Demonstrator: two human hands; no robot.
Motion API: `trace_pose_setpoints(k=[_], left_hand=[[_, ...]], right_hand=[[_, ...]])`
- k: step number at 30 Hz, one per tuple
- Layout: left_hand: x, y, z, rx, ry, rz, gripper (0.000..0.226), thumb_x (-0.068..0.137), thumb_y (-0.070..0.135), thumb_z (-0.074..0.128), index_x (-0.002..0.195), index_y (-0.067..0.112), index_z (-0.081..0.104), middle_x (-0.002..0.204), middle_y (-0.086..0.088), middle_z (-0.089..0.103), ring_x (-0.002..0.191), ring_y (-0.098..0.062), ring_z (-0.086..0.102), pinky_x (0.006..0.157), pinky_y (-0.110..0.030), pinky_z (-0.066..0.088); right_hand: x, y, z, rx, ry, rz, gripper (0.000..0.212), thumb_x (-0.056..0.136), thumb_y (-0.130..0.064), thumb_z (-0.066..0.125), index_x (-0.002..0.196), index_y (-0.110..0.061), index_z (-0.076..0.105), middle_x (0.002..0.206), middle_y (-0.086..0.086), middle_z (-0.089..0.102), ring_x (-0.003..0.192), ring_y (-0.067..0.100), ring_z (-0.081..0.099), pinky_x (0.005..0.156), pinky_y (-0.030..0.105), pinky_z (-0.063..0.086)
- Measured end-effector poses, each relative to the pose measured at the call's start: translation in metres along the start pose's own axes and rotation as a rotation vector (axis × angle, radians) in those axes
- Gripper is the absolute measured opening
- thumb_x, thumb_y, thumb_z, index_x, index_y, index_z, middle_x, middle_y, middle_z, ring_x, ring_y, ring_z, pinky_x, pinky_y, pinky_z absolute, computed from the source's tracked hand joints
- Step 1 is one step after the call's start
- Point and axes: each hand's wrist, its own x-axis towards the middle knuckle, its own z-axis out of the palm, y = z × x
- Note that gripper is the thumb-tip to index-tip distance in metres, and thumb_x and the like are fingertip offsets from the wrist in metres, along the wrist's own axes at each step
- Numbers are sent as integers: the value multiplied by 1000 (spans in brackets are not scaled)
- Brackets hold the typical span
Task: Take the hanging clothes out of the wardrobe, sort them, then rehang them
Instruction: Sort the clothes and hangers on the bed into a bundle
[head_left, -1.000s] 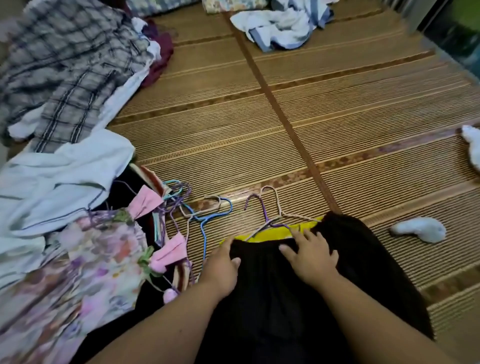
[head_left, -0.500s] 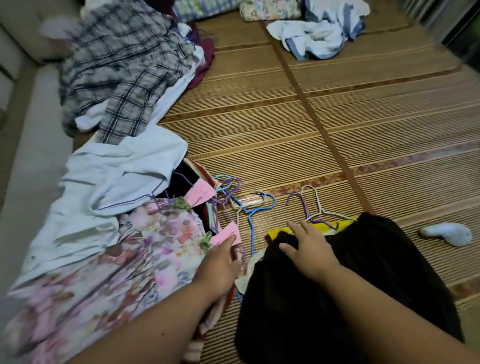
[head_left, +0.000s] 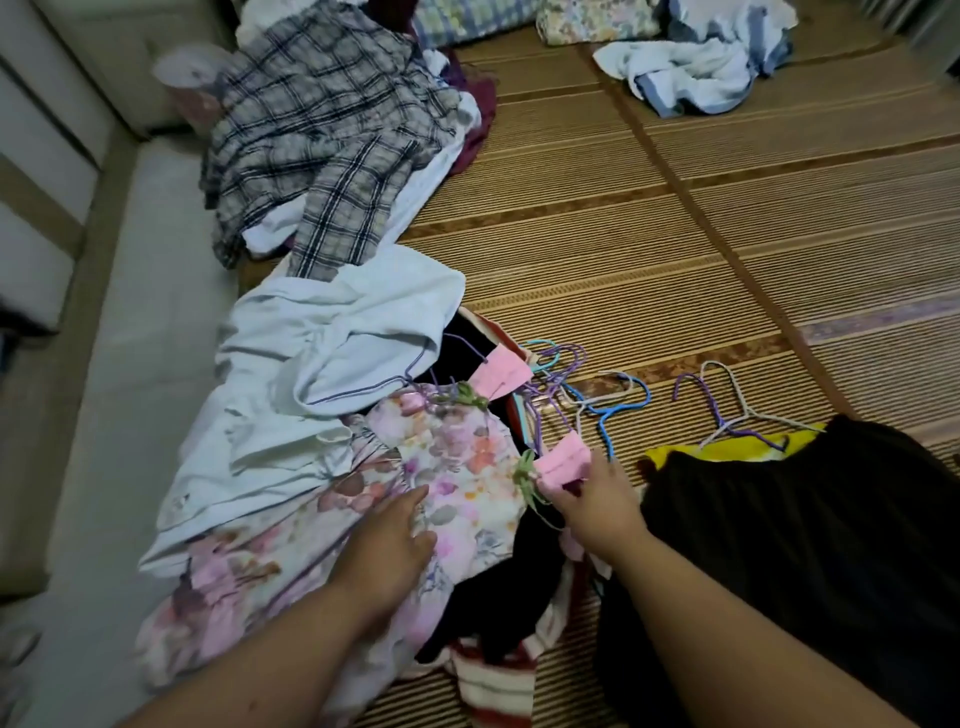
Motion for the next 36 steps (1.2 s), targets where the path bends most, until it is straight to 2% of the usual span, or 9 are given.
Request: trace_pose_setpoints(k=[5, 7, 10, 13, 16, 19, 29, 34, 36], left_hand=[[9, -18, 3, -66, -15, -29, 60, 86, 21, 61, 142, 20, 40, 145, -2, 44, 129, -14, 45, 107, -25, 34], [9, -19, 5, -63, -24, -26, 59, 87, 21, 61, 142, 20, 40, 145, 1, 44, 129, -12, 44, 105, -20, 32], [10, -11, 5, -58, -43, -3, 56, 89, 21, 59, 142, 23, 40, 143, 1, 46, 128, -11, 44, 97, -14, 30], [12, 8, -1, -118, -64, 14, 54, 91, 23, 58, 142, 27, 39, 143, 1, 47, 124, -11, 49, 98, -18, 35], [15, 33, -5, -168, -89, 51, 55, 92, 22, 56, 143, 31, 36, 142, 4, 47, 109, -11, 56, 92, -25, 43], [24, 56, -12, -110, -72, 101, 56, 92, 23, 56, 144, 31, 35, 142, 3, 46, 118, -11, 50, 88, -17, 35], [60, 86, -13, -107, -88, 136, 57, 91, 26, 56, 143, 30, 35, 144, -3, 44, 121, -13, 50, 94, -21, 40], [69, 106, -27, -54, -28, 175, 63, 90, 23, 58, 146, 28, 31, 132, -4, 48, 107, -12, 51, 84, -16, 39], [70, 115, -43, 27, 60, 196, 70, 88, 27, 60, 148, 32, 24, 143, -5, 35, 120, -19, 43, 101, -28, 38]], right_hand=[[26, -1, 0, 176, -27, 63, 40, 91, -22, 54, 126, -3, 47, 121, 20, 59, 107, 33, 56, 78, 32, 41], [24, -6, -1, 154, -3, 17, 22, 94, -21, 49, 101, -3, 62, 110, 21, 64, 99, 33, 59, 71, 30, 39], [8, -18, -2, 193, 7, -27, 37, 99, -25, 42, 65, -13, 51, 85, 16, 62, 81, 27, 56, 61, 30, 30], [-3, -25, 6, 375, -40, -23, 13, 87, -19, 54, 83, -9, 63, 83, 13, 68, 79, 31, 62, 69, 36, 46], [-15, -25, 12, 518, -209, -10, 17, 76, -20, 57, 89, -10, 63, 79, 13, 70, 71, 33, 65, 72, 44, 52], [-25, -22, 11, 531, -220, -22, 20, 71, -25, 59, 87, -14, 63, 82, 10, 70, 76, 31, 66, 72, 48, 52], [-15, -17, -23, 520, -33, -11, 9, 81, -12, 63, 88, -17, 65, 84, -3, 68, 79, 11, 61, 69, 28, 45], [-18, -14, -50, 538, 17, -68, 17, 86, -4, 55, 88, -17, 64, 86, 1, 68, 83, 18, 62, 74, 32, 47], [-23, -15, -65, 515, -20, -132, 23, 85, 0, 54, 83, -21, 64, 83, -4, 68, 79, 11, 61, 69, 24, 45]])
